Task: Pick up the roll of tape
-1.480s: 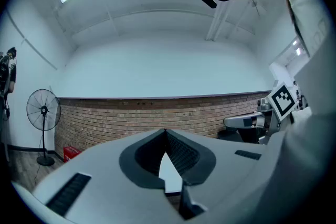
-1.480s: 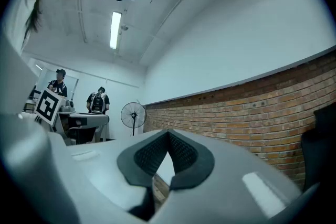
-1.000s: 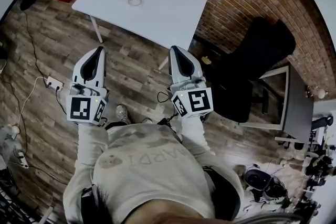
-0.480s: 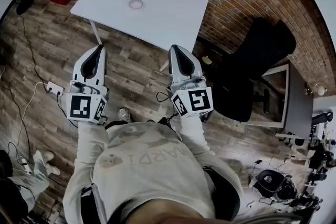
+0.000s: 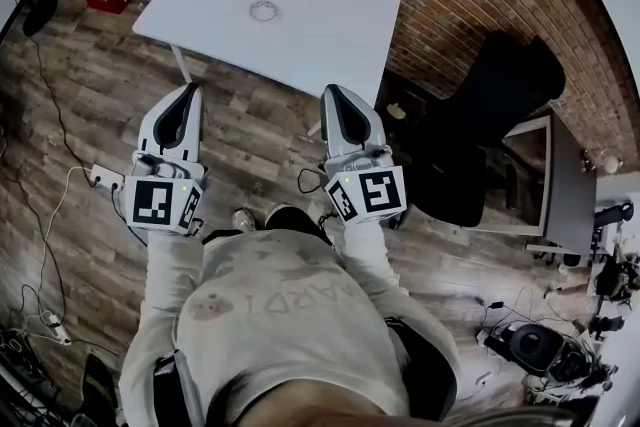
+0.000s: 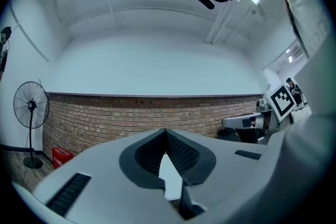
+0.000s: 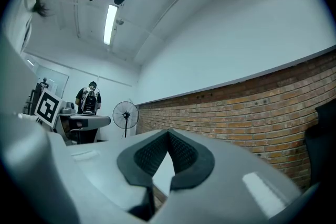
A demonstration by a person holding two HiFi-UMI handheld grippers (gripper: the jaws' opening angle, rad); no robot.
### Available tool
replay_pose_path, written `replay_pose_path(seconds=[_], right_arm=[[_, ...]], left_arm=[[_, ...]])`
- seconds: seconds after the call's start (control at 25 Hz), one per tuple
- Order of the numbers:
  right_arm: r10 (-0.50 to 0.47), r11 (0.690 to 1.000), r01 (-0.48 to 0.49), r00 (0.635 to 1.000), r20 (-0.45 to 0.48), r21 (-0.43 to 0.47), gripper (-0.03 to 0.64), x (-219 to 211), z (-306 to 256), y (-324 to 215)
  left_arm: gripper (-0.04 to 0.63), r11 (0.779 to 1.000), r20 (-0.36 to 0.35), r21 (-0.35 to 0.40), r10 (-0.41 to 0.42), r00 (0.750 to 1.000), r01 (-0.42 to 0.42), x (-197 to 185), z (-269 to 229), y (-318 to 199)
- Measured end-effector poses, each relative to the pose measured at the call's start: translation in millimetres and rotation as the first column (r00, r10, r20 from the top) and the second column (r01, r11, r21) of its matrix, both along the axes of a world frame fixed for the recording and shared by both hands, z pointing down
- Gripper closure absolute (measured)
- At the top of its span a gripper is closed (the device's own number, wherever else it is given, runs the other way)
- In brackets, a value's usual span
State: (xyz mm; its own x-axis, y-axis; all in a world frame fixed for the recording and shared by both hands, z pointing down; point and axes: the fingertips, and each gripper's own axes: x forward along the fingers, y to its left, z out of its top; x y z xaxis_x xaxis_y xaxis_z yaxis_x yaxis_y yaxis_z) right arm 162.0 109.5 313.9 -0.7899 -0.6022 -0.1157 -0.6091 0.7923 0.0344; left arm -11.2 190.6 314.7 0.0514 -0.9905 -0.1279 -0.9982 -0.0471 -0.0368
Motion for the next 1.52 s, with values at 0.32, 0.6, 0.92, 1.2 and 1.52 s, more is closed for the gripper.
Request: replay_pose_path(seconds=[0.32, 0.6, 0.92, 1.2, 1.52], right_arm=[[0.008, 1.000, -0.008, 1.000, -0.018, -0.027, 0.607, -22.0, 10.9, -17.1], [-0.010, 1.000, 0.009, 0.999, -0.031, -0.029, 0.606, -51.2, 17.7, -52.0], [-0.041, 0.999, 0.040, 0.999, -0.024, -0.023, 0.607, -96.0, 13.5, -117.5], [-0.070, 0.997, 0.069, 0.997, -0.016, -0.018, 0.607, -129.7, 3.7, -176.2], [-0.068, 0.997, 0.068, 0.998, -0.012, -0.028, 0.607, -146.2, 3.1, -245.3]], left_arm=[[0.589, 1.000, -0.022, -0.020, 0.002, 1.000, -0.002, -24.0, 11.2, -15.8], [0.589, 0.999, -0.029, -0.034, -0.021, 0.999, 0.020, -52.2, 18.7, -45.7], [0.589, 0.999, -0.020, -0.024, -0.044, 0.999, 0.043, -93.0, 14.0, -105.6], [0.589, 0.998, -0.014, -0.011, -0.065, 0.998, 0.064, -121.8, 2.5, -160.5], [0.589, 0.999, 0.003, 0.015, -0.053, 0.999, 0.053, -134.0, -6.7, -230.4]])
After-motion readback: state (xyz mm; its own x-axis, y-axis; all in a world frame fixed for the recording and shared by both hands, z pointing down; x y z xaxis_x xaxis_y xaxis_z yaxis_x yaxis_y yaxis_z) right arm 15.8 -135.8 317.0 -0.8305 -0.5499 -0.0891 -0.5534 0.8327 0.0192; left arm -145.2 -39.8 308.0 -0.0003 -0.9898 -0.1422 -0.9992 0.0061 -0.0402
